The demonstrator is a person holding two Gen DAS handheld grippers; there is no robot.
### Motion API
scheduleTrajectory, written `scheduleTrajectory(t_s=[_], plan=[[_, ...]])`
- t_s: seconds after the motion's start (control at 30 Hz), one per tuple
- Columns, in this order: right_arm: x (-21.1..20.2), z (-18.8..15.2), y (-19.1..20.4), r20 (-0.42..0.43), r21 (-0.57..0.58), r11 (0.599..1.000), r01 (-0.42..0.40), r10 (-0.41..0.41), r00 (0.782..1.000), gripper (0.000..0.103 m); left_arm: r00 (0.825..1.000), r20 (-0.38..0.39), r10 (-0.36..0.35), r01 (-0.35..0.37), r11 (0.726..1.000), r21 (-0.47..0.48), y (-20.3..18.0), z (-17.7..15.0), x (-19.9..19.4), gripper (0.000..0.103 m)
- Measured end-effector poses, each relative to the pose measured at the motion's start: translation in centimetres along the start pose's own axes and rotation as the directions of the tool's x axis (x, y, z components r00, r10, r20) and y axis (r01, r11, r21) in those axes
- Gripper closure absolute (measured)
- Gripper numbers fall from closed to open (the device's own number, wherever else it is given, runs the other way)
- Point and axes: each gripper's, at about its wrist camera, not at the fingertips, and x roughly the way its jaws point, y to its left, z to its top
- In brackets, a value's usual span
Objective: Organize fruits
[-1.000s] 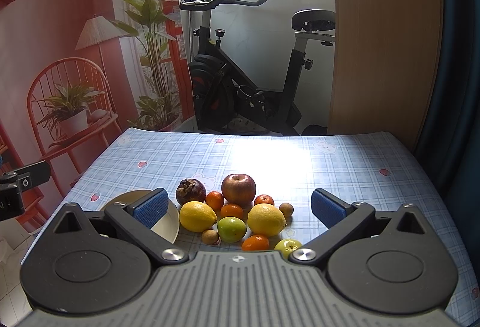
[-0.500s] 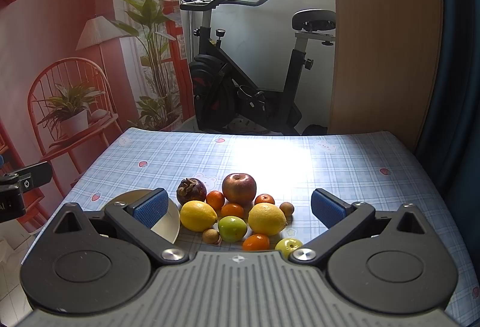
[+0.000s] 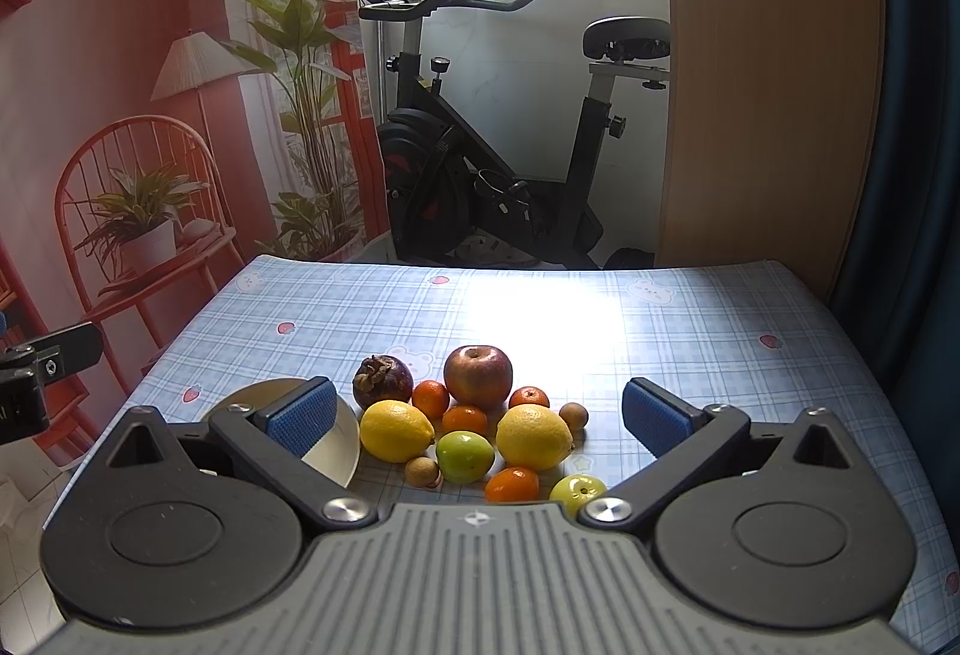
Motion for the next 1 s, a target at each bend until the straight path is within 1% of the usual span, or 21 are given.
scheduleTrajectory(t_s=[0.43, 0.6, 0.67, 0.73, 0.8, 0.9, 1.0], plan=[[0.3, -0.2, 0.0, -0.003, 0.002, 1.0, -0.005, 0.005, 1.0, 0.0, 1.0, -0.006, 0.0, 0.0, 1.0, -0.004, 0.1, -0.1, 0.1, 0.005], [0.9, -0.5, -0.6, -0.002, 0.01, 0.999, -0.038, 0.038, 0.999, 0.0, 1.0, -0.02, -0.006, 0.006, 1.0, -0.01, 0.2, -0.3, 1.0, 0.005], [1.3, -0.8, -1.1, 0.027, -0.001, 0.999, -0.039, 0.039, 0.999, 0.0, 1.0, -0.025, -0.007, 0.007, 1.0, -0.017, 0.4, -0.5, 1.7, 0.005], [1.8, -1.3, -1.8, 0.081, -0.038, 0.998, -0.044, 0.047, 0.996, 0.0, 1.0, -0.026, -0.006, 0.005, 0.999, -0.037, 0.6, -0.8, 2.6, 0.005], [2.5, -1.8, -2.8, 0.127, -0.043, 0.999, -0.028, 0.033, 0.991, 0.0, 1.0, -0.024, -0.012, 0.01, 0.998, -0.063, 0.8, -1.2, 3.3, 0.006], [3.8, -2.6, -5.1, 0.175, 0.025, 0.999, -0.034, 0.03, 0.984, 0.0, 0.999, -0.026, -0.025, 0.023, 0.995, -0.094, 0.9, -1.7, 4.9, 0.007], [4.6, -3.6, -7.3, 0.266, 0.108, 0.991, -0.083, 0.052, 0.963, 0.0, 0.999, -0.011, -0.037, 0.036, 0.995, -0.092, 0.6, -2.2, 6.3, 0.009]])
